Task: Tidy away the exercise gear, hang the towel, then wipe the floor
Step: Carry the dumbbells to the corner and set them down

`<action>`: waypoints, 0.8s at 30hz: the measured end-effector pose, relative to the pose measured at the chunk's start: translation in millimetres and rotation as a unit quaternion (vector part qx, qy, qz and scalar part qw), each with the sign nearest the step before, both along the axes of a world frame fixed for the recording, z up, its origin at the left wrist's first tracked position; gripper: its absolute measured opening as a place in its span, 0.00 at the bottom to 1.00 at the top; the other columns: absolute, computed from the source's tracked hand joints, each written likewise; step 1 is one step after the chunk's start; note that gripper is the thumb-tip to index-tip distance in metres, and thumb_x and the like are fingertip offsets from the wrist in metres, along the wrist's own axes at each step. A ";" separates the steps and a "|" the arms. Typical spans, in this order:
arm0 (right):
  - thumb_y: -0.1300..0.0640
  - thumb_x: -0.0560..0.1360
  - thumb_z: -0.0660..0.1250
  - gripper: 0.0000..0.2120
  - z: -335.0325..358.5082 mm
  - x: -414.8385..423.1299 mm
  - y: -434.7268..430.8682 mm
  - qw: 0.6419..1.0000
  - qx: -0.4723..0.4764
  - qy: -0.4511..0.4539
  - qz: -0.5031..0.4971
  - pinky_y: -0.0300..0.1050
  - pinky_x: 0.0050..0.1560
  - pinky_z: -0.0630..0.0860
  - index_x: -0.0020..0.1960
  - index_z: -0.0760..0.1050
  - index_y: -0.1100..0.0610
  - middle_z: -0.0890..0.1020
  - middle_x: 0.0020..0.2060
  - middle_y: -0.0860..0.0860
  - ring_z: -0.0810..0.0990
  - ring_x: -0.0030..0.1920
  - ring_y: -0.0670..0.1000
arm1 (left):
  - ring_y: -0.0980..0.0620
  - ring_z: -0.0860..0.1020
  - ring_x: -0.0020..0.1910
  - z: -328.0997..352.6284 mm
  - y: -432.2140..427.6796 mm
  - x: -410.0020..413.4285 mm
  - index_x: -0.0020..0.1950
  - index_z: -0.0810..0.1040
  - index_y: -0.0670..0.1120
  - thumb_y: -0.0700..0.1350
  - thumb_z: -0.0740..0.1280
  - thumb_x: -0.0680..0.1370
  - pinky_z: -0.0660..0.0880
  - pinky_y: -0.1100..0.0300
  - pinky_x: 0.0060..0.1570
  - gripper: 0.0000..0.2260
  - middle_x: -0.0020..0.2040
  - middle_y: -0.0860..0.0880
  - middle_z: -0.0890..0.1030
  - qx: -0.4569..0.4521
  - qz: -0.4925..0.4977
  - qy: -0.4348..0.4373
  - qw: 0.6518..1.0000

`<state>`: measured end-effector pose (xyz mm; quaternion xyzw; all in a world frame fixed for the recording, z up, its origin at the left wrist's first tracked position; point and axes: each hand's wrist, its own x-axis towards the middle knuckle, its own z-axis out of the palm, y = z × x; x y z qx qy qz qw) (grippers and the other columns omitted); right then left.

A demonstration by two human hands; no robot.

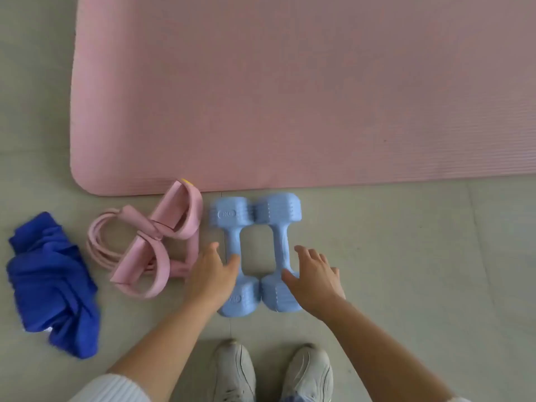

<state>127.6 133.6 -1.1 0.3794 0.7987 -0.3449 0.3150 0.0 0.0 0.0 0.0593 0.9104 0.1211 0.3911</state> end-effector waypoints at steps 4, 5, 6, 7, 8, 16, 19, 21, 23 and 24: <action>0.48 0.77 0.61 0.15 -48.9 -24.0 0.4 0.986 -0.086 0.012 -0.144 0.48 0.55 0.72 0.61 0.68 0.54 0.77 0.54 0.49 0.75 0.56 0.54 | 0.42 0.79 0.51 -49.0 0.9 -11.5 0.54 0.76 0.42 0.51 0.64 0.78 0.74 0.50 0.48 0.13 0.48 0.45 0.82 0.063 0.059 -0.035 0.996; 0.49 0.77 0.63 0.11 -59.9 -28.7 0.3 0.975 -0.114 0.028 -0.191 0.45 0.47 0.74 0.55 0.69 0.54 0.77 0.48 0.49 0.76 0.50 0.53 | 0.44 0.80 0.47 -60.7 1.3 -12.6 0.50 0.77 0.42 0.51 0.64 0.78 0.75 0.51 0.46 0.12 0.45 0.46 0.82 0.086 0.083 -0.051 0.991; 0.50 0.77 0.64 0.09 -65.2 -33.4 0.5 0.965 -0.136 0.031 -0.220 0.41 0.40 0.72 0.50 0.68 0.55 0.76 0.42 0.48 0.76 0.44 0.51 | 0.45 0.80 0.46 -63.1 4.6 -13.0 0.48 0.77 0.42 0.51 0.64 0.78 0.75 0.52 0.45 0.12 0.43 0.46 0.82 0.092 0.111 -0.074 0.987; 0.51 0.77 0.65 0.09 -71.2 -36.4 1.7 0.957 -0.152 0.040 -0.245 0.40 0.37 0.70 0.46 0.68 0.55 0.76 0.40 0.48 0.76 0.42 0.51 | 0.46 0.80 0.45 -69.3 6.0 -13.6 0.48 0.77 0.43 0.51 0.64 0.78 0.75 0.53 0.46 0.12 0.43 0.46 0.82 0.099 0.141 -0.089 0.981; 0.51 0.76 0.66 0.09 -72.6 -40.2 3.2 0.950 -0.161 0.041 -0.265 0.41 0.38 0.71 0.44 0.67 0.54 0.76 0.39 0.49 0.77 0.42 0.52 | 0.47 0.80 0.45 -68.8 10.1 -14.4 0.48 0.77 0.44 0.52 0.63 0.79 0.75 0.52 0.47 0.12 0.43 0.46 0.82 0.094 0.169 -0.103 0.976; 0.52 0.75 0.67 0.12 -17.9 -16.1 14.6 0.913 -0.210 0.015 -0.349 0.46 0.44 0.76 0.51 0.73 0.60 0.79 0.41 0.54 0.80 0.42 0.54 | 0.45 0.80 0.46 -26.3 15.6 3.1 0.44 0.75 0.47 0.52 0.62 0.80 0.75 0.46 0.55 0.10 0.44 0.46 0.81 0.109 0.246 -0.170 0.948; 0.53 0.75 0.68 0.13 43.6 2.5 25.1 0.900 -0.205 0.011 -0.383 0.45 0.42 0.75 0.52 0.73 0.62 0.79 0.40 0.54 0.79 0.38 0.51 | 0.44 0.80 0.48 36.3 29.5 13.8 0.45 0.75 0.46 0.50 0.62 0.80 0.75 0.44 0.59 0.09 0.45 0.46 0.81 0.126 0.240 -0.196 0.942; 0.53 0.75 0.68 0.13 96.2 15.3 35.6 0.893 -0.205 0.013 -0.401 0.46 0.43 0.76 0.52 0.73 0.62 0.79 0.41 0.54 0.79 0.36 0.50 | 0.43 0.80 0.51 89.4 41.2 20.6 0.45 0.75 0.46 0.49 0.63 0.80 0.74 0.43 0.59 0.08 0.47 0.45 0.81 0.133 0.222 -0.209 0.943; 0.53 0.75 0.68 0.13 155.9 29.7 49.9 0.886 -0.199 0.023 -0.417 0.47 0.43 0.77 0.51 0.74 0.62 0.80 0.40 0.55 0.79 0.36 0.50 | 0.43 0.80 0.52 149.3 57.5 25.0 0.46 0.76 0.46 0.49 0.63 0.80 0.74 0.44 0.60 0.08 0.47 0.45 0.82 0.145 0.200 -0.220 0.944; 0.53 0.75 0.68 0.13 188.7 36.9 58.0 0.883 -0.194 0.032 -0.427 0.47 0.44 0.77 0.51 0.74 0.62 0.80 0.40 0.55 0.80 0.36 0.50 | 0.43 0.80 0.51 182.4 67.3 27.3 0.46 0.76 0.46 0.49 0.63 0.80 0.74 0.44 0.60 0.08 0.46 0.45 0.81 0.149 0.190 -0.226 0.944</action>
